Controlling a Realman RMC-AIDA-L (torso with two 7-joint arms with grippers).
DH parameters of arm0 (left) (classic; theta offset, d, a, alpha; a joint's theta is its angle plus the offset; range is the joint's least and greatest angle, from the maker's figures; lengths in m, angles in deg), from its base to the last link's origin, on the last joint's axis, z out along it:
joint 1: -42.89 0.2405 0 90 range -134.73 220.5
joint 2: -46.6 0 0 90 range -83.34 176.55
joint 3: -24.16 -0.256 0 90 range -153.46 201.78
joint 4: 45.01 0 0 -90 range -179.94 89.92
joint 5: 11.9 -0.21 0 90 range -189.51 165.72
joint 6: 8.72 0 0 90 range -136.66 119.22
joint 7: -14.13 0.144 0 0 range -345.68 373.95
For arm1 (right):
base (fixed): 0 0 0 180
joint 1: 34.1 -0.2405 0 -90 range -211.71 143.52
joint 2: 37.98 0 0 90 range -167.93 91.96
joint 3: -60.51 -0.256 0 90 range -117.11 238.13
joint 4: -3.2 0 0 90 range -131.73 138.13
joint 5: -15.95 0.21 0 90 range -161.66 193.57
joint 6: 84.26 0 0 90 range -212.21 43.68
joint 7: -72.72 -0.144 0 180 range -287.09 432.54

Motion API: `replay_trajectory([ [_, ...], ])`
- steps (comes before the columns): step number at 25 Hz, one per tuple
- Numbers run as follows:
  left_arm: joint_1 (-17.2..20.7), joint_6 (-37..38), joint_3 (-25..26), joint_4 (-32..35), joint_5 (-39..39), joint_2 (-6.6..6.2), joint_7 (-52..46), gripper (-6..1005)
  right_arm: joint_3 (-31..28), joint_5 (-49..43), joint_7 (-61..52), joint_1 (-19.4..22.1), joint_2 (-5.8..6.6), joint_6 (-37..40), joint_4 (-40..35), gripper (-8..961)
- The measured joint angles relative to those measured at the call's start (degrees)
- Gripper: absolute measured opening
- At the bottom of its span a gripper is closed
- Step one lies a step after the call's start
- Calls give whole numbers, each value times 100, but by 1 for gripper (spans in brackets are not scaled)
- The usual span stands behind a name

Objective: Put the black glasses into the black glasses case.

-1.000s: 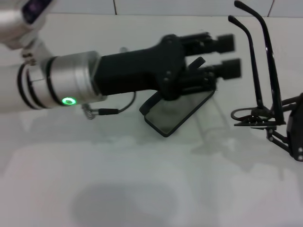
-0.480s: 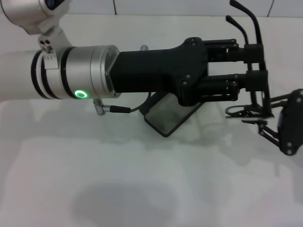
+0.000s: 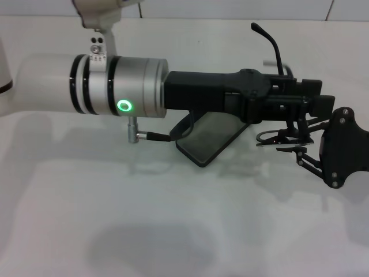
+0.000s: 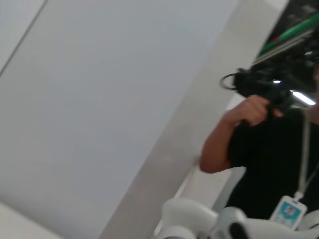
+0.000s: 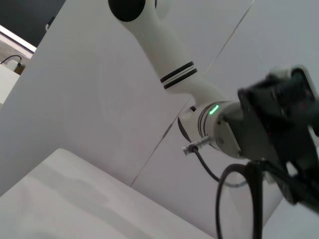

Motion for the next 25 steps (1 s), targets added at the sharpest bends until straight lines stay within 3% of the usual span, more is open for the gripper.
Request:
replay_trajectory([
  [25,-82,-328,0,-128,-391,75,-636,561,-50,158,613,69,12,-4,36,117],
])
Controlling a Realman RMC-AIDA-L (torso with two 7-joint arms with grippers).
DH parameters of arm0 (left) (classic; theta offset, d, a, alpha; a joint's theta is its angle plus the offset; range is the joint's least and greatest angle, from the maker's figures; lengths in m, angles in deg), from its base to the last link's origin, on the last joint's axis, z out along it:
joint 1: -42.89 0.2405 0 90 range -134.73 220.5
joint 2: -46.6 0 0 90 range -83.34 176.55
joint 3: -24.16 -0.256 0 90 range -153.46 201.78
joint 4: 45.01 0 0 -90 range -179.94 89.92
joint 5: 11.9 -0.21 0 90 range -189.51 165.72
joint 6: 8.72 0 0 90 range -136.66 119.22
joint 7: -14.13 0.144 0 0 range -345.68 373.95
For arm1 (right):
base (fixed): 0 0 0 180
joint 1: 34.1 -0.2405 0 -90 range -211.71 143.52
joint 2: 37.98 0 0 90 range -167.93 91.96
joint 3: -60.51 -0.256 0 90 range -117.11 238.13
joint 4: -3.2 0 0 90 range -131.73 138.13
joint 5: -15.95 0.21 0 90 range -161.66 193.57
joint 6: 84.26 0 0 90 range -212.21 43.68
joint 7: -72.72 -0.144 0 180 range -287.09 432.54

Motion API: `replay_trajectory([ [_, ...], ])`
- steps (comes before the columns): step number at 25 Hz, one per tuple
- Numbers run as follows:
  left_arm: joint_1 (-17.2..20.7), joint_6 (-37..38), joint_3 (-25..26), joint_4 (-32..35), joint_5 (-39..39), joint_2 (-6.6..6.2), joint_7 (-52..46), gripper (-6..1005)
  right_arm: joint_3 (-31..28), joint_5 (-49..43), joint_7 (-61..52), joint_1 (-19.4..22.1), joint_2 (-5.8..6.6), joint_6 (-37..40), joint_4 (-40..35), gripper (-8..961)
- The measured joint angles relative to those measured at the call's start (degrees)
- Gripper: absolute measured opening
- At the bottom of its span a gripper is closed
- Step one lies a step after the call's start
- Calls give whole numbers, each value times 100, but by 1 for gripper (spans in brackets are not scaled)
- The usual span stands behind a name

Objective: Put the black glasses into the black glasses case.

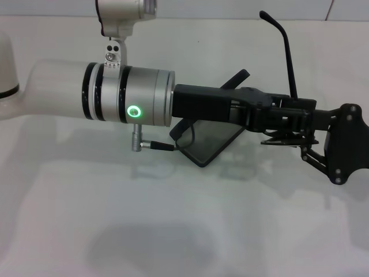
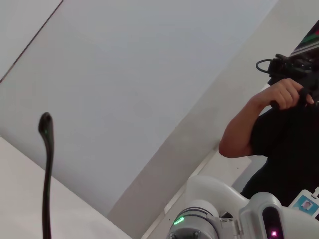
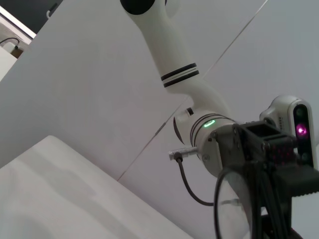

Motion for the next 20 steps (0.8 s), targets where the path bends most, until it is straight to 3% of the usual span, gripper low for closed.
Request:
replay_trajectory([
  [6,53,3,265,0,-54,-39,58,561,27,-25,-17,96,19,144,-22,117],
  [13,162,-766,895,-319,-766,-216,149,561,48,-92,-233,238,45,1555,-148,116],
  [16,221,-1042,901,-324,-825,-171,244,561,73,-172,-438,210,42,2079,-170,116],
  [20,245,-1110,905,-188,-806,-27,591,561,353,-215,-897,-58,26,2148,129,116],
])
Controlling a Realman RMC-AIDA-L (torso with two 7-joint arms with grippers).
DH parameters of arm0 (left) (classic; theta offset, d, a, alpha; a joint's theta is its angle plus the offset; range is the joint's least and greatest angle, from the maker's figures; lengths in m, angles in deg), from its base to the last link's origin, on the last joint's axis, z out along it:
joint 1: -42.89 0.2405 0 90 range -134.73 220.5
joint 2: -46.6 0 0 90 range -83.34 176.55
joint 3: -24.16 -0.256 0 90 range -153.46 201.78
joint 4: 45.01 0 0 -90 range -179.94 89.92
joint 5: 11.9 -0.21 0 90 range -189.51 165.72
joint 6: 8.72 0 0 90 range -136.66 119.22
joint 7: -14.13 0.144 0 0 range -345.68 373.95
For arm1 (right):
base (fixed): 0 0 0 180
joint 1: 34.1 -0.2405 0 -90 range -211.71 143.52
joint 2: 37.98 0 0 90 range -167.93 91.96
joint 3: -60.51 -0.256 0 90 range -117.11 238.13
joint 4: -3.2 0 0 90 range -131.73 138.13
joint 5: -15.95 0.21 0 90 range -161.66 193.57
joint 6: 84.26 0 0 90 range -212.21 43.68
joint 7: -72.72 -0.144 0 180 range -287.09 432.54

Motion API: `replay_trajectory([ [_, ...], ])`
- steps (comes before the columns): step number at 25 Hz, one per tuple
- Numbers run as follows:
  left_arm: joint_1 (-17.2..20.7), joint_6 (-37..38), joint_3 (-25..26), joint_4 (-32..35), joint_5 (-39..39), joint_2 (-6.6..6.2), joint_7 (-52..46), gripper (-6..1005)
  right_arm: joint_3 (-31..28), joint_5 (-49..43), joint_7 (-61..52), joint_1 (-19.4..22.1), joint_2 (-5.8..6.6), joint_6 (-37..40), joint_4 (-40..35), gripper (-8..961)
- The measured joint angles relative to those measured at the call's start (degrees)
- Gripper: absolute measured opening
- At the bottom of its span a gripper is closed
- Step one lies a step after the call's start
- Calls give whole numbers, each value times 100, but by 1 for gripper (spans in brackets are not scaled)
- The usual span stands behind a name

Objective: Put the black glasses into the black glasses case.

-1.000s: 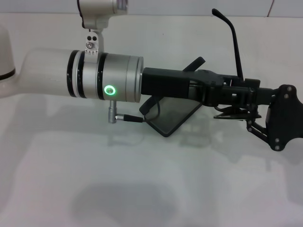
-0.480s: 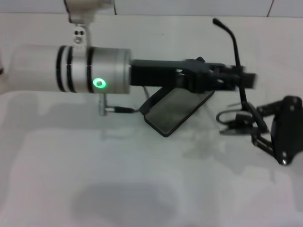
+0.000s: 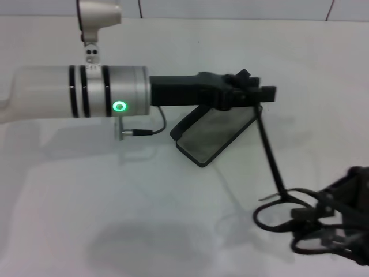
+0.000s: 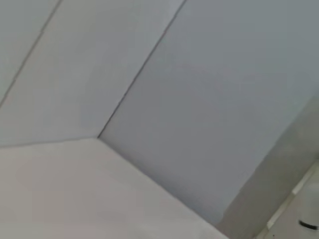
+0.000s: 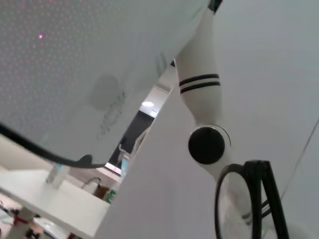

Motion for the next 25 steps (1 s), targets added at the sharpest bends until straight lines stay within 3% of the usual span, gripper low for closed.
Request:
replay_trajectory([
  [6,-45,157,-20,349,9,187,407,561,14,37,-662,-331,10,-600,507,116],
  [17,111,701,-7,461,34,207,518,561,6,287,-1047,-390,-13,-1756,726,116],
  [25,105,697,28,465,21,205,524,561,46,272,-1056,-392,6,-1871,688,116],
])
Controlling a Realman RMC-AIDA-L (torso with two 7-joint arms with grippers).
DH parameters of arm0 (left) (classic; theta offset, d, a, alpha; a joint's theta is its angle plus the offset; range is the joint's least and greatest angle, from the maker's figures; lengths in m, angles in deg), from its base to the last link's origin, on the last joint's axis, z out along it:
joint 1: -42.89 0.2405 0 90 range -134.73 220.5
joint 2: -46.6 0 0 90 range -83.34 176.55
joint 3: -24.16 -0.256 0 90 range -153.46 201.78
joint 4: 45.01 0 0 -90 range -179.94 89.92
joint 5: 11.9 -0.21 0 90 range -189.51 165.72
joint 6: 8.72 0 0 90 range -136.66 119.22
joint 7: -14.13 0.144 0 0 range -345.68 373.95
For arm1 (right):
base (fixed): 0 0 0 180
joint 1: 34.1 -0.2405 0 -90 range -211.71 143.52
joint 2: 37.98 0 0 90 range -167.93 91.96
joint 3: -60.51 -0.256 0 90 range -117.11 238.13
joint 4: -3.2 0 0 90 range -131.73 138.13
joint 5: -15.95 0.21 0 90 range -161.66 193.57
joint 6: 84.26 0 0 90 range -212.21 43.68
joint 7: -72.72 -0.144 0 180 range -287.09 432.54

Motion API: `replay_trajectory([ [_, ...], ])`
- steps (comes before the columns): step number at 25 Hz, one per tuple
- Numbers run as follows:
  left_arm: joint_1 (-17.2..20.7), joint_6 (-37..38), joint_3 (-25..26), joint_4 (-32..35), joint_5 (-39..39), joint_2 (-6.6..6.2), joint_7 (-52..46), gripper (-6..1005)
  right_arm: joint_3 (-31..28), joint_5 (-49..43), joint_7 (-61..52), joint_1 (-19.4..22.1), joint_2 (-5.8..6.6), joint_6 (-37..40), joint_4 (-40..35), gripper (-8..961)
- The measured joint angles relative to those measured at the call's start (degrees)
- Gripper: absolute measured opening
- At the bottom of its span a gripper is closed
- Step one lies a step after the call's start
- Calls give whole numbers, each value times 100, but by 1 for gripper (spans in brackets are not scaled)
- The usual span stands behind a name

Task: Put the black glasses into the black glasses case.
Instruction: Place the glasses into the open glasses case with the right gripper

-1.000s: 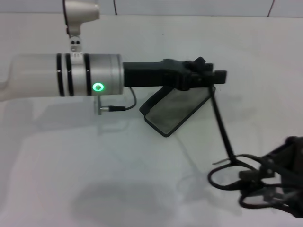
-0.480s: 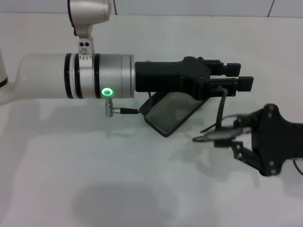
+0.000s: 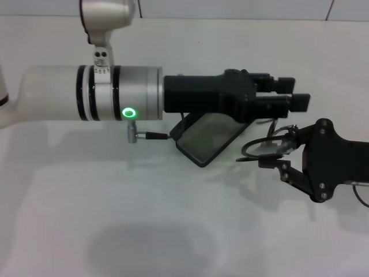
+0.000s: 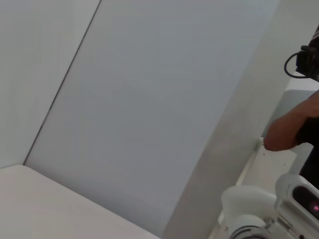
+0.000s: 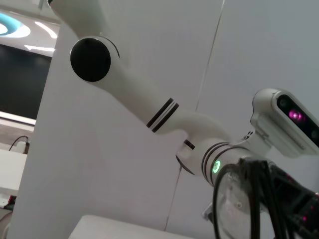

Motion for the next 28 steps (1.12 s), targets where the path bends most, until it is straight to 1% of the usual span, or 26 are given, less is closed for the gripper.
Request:
replay_trajectory([
  [2,24,-42,165,-18,-2,-10,63,561,0,-25,89,32,10,-156,-7,116],
  [4,105,-81,528,-41,-17,-30,126,561,59,-91,188,75,1,-578,-148,116],
  [5,163,-92,702,-42,-22,-47,136,561,116,-138,208,106,-9,-790,-278,116],
  [7,311,-100,1064,-41,-26,-98,151,561,405,-266,204,227,-34,-1299,-777,116],
  [9,412,-101,1244,-30,-24,-117,203,561,1033,-347,130,451,-46,-2103,-1515,116],
  [11,509,-102,1310,-12,-14,-126,279,561,1781,-351,98,666,-44,-2988,-2151,116],
  [13,568,-102,1317,1,-9,-130,320,561,2612,-402,109,848,-38,-4107,-2707,116],
  [15,584,-102,1319,1,-21,-132,321,561,3373,-653,113,942,-30,-5135,-3084,116],
  [18,595,-102,1313,-27,-48,-135,322,561,4172,-968,98,984,-25,-6209,-3335,116],
  [21,595,-102,1298,-34,-82,-143,324,561,4604,-1021,123,995,-25,-6800,-3445,116],
  [27,594,-102,1317,-24,-191,-145,326,561,4680,-1045,137,1010,-24,-7049,-3605,116],
  [28,594,-102,1317,-30,-192,-146,325,561,4707,-1177,139,1056,-24,-7226,-3726,116],
])
